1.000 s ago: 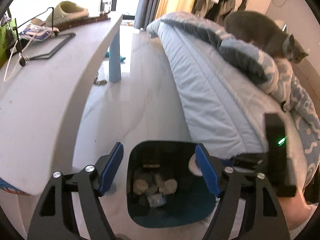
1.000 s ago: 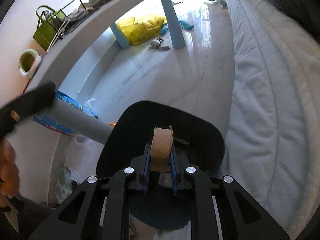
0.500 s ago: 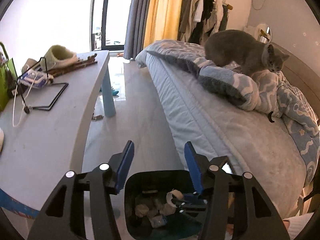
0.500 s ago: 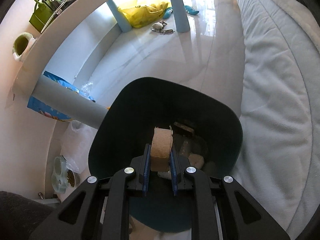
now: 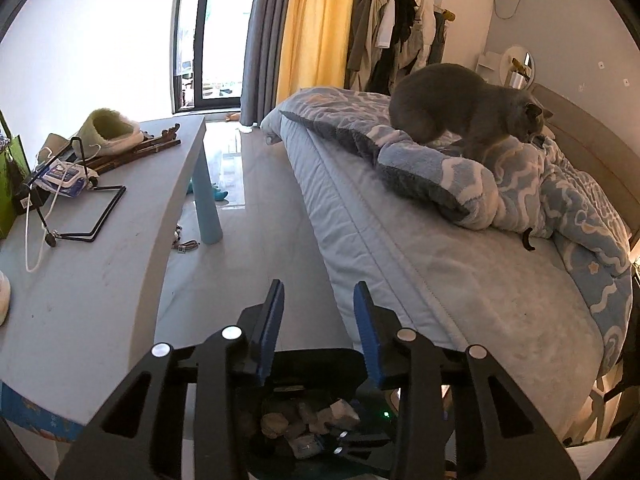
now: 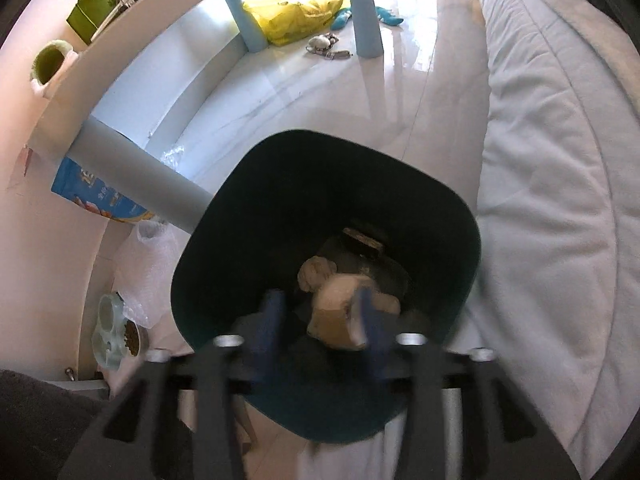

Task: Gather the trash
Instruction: 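Open the right tool to drop the brown tape roll into the bin, then move both open tools over the bed toward the black strip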

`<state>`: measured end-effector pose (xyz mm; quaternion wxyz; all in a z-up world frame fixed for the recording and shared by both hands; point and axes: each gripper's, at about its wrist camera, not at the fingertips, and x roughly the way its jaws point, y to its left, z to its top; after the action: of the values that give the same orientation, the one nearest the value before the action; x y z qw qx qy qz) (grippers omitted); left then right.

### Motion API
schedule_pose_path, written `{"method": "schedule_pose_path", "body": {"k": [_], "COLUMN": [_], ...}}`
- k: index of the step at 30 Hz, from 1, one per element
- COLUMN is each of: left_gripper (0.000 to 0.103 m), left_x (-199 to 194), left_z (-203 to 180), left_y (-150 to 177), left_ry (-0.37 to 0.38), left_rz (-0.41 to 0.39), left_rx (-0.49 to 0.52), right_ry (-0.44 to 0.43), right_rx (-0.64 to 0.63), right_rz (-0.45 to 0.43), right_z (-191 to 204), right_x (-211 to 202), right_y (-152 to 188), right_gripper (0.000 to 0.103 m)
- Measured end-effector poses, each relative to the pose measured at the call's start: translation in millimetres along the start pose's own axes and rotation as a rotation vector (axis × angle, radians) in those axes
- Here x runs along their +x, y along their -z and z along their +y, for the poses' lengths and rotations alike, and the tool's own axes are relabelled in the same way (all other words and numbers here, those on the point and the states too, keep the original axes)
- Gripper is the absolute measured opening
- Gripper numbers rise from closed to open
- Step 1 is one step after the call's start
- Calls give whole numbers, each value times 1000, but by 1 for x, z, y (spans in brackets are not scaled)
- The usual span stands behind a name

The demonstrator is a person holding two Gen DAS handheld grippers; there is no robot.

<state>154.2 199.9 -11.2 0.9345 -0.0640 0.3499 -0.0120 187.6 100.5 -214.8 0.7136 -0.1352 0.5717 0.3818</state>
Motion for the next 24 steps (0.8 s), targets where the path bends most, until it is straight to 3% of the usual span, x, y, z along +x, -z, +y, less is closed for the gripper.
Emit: {"method": "schedule_pose_path", "body": {"k": [10,14,24], "left_gripper": [39,54,67], "left_x": [-5,-11,-10], "left_z": [-17,-22,-47], "left_y": [-10,-14,-22], "left_ry": [7,8,5], "left_rz": [-19,-46,-77], "left_rx": [-12,-17,6], "right_ry": [-47,-64,-46], "right_rx": [-30,-42,-32], "right_rz": [-96,-167,-325], "right_z": [5,5,-28], "right_x": [-41,-69,-140], "right_y": [1,1,9], "right_gripper": [50,50,51]}}
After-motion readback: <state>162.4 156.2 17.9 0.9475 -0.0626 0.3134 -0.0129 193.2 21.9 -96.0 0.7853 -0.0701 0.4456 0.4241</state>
